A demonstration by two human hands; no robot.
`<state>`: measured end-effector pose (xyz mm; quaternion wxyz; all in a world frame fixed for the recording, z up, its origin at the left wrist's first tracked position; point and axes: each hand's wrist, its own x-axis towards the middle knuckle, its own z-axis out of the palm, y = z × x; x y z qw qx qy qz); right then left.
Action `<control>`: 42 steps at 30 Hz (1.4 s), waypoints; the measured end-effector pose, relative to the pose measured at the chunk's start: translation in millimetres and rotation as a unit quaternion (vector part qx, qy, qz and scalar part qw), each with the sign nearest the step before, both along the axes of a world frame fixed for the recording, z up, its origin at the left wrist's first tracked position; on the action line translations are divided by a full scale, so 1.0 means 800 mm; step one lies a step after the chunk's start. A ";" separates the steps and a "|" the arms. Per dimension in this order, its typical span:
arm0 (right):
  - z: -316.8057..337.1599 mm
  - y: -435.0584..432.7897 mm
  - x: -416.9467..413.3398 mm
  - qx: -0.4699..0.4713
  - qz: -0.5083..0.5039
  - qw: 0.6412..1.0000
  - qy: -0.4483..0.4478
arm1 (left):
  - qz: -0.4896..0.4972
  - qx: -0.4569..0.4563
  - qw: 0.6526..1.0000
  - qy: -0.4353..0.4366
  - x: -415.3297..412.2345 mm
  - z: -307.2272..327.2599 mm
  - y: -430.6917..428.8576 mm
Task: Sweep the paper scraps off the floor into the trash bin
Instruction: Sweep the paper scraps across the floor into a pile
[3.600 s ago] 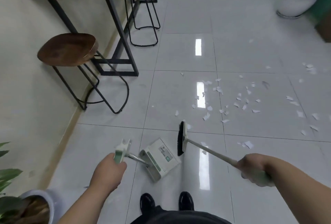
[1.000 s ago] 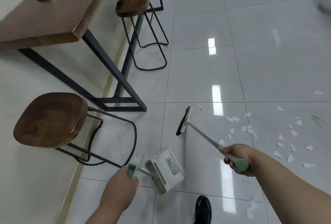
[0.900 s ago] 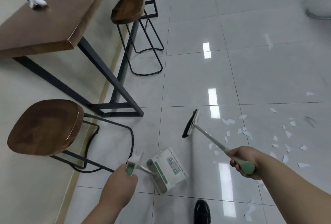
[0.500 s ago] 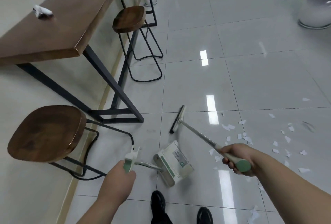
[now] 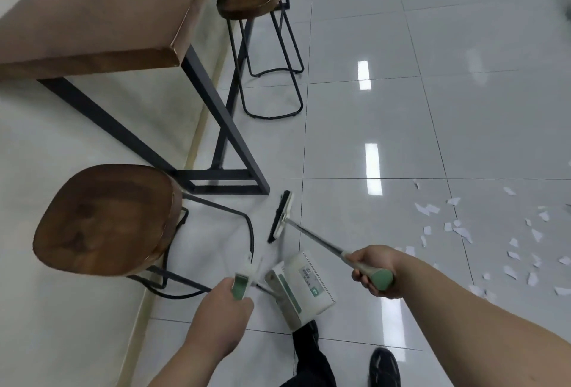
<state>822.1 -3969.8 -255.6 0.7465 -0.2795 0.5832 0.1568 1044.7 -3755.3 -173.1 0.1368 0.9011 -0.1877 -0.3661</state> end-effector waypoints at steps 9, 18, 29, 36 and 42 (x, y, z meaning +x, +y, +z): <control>0.042 0.010 -0.120 -0.022 -0.078 0.990 0.118 | -0.147 0.014 0.989 0.000 0.053 -0.009 -0.064; 0.104 0.053 -0.240 -0.062 -0.226 0.948 0.217 | -0.261 -0.034 0.965 0.006 0.027 -0.016 -0.132; 0.122 0.064 -0.296 -0.075 -0.314 0.926 0.196 | -0.320 -0.060 0.945 -0.027 -0.004 -0.004 -0.194; 0.093 0.003 -0.270 -0.072 -0.323 0.939 0.094 | -0.333 -0.049 0.941 -0.039 -0.035 -0.002 -0.235; 0.057 -0.095 -0.263 -0.072 -0.319 0.944 0.049 | -0.321 -0.025 0.945 -0.059 -0.069 -0.003 -0.287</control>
